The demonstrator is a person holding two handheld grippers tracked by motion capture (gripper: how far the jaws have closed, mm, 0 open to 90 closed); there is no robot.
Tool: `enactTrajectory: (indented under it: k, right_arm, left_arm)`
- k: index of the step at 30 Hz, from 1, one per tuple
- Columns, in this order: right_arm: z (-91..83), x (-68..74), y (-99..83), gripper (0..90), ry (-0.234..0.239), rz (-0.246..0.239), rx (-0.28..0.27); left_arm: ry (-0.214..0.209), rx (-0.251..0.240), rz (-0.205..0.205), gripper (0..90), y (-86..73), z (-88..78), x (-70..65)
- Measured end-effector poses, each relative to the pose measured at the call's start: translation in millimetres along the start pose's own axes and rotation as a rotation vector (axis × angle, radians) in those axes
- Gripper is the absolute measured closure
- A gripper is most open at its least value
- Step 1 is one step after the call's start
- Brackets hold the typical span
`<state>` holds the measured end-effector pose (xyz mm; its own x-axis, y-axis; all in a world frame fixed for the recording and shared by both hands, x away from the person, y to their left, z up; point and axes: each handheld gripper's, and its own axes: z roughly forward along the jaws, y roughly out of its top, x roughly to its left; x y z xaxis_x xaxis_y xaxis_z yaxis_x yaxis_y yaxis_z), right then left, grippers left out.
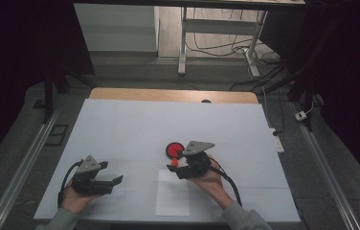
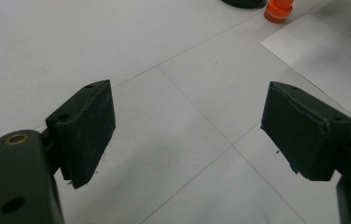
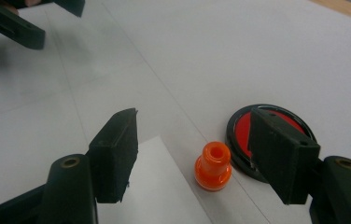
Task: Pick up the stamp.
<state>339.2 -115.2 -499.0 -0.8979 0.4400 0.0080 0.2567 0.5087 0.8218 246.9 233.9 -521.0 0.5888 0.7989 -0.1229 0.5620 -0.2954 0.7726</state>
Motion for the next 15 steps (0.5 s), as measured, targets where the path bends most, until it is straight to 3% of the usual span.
enactTrajectory:
  k: [15]
  right_arm:
    - [13.6,-3.8,-7.6,45.7,-0.066,-0.034,0.055]
  left_arm:
    - [-0.014,0.005,0.001,17.6,-0.3,1.0,-1.1]
